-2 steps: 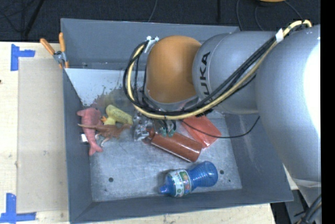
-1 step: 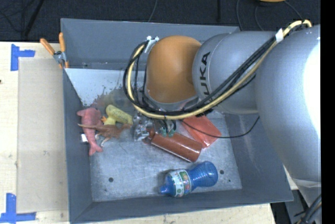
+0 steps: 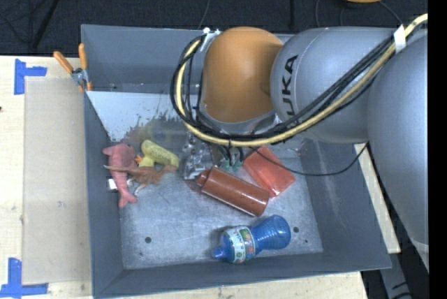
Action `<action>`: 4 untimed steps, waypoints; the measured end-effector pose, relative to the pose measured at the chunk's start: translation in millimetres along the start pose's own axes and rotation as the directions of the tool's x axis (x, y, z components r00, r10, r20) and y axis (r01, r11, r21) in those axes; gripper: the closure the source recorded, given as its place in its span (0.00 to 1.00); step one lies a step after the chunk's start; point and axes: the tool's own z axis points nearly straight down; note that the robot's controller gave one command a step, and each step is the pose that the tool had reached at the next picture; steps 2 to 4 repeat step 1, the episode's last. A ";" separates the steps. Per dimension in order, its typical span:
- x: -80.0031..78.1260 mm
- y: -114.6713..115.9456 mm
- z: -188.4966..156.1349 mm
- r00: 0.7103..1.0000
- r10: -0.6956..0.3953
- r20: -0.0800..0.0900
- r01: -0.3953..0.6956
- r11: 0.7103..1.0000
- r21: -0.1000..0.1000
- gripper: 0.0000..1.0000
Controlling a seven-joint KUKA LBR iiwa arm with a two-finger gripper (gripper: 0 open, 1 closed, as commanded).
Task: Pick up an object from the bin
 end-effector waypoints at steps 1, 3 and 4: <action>3.4 -6.3 -60.9 1.000 0.010 0.004 -0.010 1.000 -0.001 1.00; 3.4 -6.3 -60.9 1.000 0.010 0.004 -0.010 1.000 -0.001 1.00; 3.4 -6.3 -60.9 1.000 0.010 0.004 -0.010 1.000 -0.001 1.00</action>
Offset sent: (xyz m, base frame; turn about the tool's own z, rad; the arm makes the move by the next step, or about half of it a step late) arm -0.0154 0.0119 0.0575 -0.0119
